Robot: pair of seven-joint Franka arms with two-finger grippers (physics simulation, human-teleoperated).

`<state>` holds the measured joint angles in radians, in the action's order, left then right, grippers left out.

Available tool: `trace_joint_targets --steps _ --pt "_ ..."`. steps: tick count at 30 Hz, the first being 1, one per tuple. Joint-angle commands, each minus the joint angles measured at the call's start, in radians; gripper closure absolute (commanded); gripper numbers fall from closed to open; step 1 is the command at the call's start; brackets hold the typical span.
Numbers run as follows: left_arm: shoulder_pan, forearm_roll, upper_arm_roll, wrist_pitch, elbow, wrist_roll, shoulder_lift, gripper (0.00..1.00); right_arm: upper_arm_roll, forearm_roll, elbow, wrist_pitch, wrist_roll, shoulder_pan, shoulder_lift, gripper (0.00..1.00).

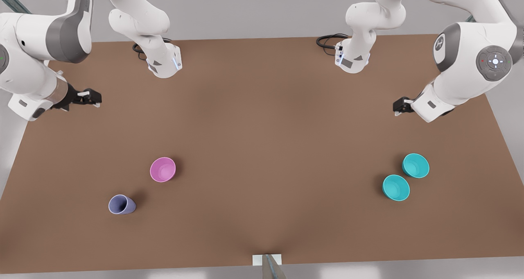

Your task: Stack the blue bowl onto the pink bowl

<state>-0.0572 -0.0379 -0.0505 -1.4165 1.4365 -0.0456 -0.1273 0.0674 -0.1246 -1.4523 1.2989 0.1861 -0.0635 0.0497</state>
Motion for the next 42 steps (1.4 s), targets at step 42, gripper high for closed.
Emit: trace_joint_targets --steps 42 --pt "0.011 0.003 0.006 0.09 -0.004 -0.034 -0.017 0.0 0.003 0.189 -0.214 0.743 -0.427 0.022 0.634 0.0"
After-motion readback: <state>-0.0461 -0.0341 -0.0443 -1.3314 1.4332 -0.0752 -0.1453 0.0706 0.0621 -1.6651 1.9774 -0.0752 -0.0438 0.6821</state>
